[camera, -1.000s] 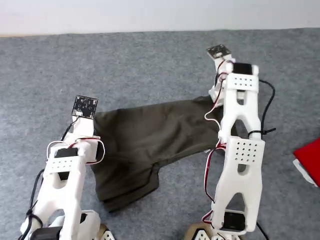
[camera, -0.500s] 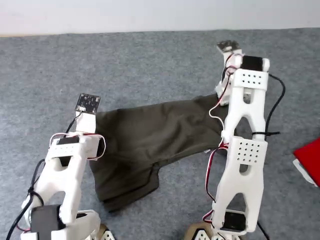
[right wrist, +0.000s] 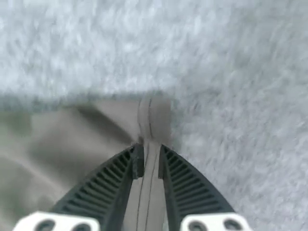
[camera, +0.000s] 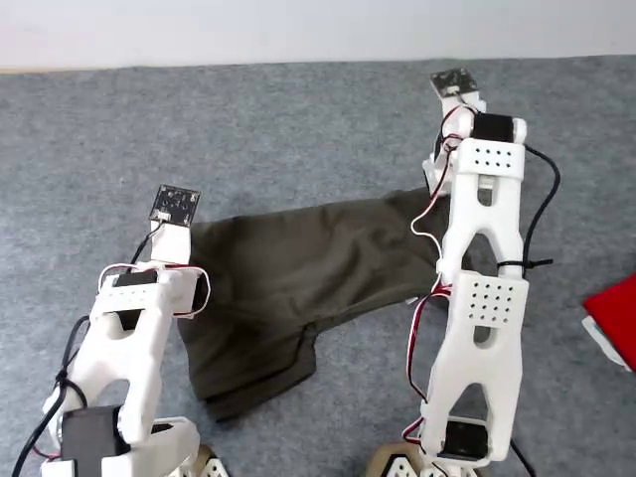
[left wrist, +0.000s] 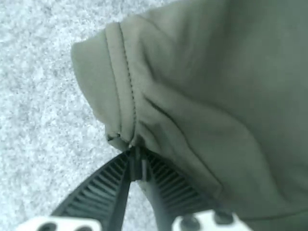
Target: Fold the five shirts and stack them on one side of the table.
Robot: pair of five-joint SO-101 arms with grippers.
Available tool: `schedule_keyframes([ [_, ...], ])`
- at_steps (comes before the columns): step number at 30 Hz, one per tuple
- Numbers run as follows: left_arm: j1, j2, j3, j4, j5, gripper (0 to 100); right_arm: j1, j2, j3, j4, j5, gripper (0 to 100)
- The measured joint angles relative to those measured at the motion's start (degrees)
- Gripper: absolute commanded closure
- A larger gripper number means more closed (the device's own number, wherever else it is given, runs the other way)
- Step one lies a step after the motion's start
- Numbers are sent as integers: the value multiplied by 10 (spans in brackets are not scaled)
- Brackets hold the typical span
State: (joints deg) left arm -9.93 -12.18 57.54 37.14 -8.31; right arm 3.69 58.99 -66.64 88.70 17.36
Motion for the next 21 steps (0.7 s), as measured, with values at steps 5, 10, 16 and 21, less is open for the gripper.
schedule_keyframes([
  [5,0,0,0,0,0,997,2,6,0,-35,-4,927],
  [10,0,0,0,0,0,997,1,52,0,-41,-4,929],
  [16,0,0,0,0,0,997,1,63,0,-41,-4,991],
  [21,0,0,0,0,0,997,2,63,-19,-29,-4,988],
])
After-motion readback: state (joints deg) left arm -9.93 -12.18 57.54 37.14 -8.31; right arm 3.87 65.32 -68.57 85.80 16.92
